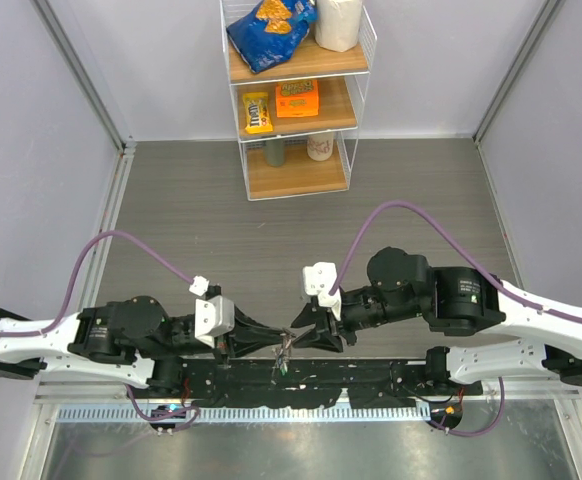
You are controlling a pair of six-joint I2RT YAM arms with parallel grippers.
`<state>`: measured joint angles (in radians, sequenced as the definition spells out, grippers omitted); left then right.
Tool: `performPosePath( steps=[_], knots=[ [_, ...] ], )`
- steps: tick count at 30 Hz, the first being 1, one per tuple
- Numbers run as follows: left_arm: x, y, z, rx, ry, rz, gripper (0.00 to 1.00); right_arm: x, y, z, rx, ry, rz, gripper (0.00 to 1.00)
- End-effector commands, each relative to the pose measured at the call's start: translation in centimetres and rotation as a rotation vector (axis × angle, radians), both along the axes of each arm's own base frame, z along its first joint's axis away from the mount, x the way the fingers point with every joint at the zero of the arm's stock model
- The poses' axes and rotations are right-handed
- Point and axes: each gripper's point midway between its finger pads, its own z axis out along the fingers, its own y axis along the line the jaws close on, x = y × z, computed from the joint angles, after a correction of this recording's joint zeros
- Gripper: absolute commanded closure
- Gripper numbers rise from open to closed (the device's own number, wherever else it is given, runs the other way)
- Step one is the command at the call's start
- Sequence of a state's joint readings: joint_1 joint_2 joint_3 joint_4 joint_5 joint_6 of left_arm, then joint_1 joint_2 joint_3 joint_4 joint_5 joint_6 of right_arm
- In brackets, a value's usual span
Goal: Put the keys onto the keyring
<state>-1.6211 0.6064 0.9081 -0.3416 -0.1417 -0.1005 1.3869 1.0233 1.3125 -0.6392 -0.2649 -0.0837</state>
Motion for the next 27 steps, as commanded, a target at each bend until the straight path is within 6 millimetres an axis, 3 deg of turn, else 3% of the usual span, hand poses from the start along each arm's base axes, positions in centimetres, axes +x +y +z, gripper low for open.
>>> performPosePath(
  steps=[1, 5, 8, 11, 24, 27],
  knots=[
    [-0.2, -0.3, 2.9, -0.11, -0.003, -0.013, 1.0, -0.5, 0.5, 2.2, 0.093, 0.006, 0.02, 0.61],
    [-0.3, -0.3, 2.9, -0.111, -0.003, -0.018, 1.0, -0.5, 0.7, 2.3, 0.1, 0.008, 0.016, 0.69],
    [-0.2, -0.1, 3.3, -0.131, -0.004, -0.014, 1.0, -0.3, 0.7, 2.2, 0.095, 0.005, 0.008, 0.86],
    [-0.2, 0.1, 3.7, -0.154, -0.003, -0.014, 1.0, -0.3, 0.4, 1.9, 0.094, 0.009, 0.0, 0.95],
    [0.0, 0.5, 4.9, -0.237, -0.01, -0.005, 1.0, -0.8, 0.6, 0.3, 0.086, 0.051, 0.011, 0.95],
    [0.0, 0.6, 5.0, -0.246, -0.009, -0.004, 1.0, -0.7, 0.7, -0.1, 0.071, 0.056, 0.007, 0.86]
  ],
)
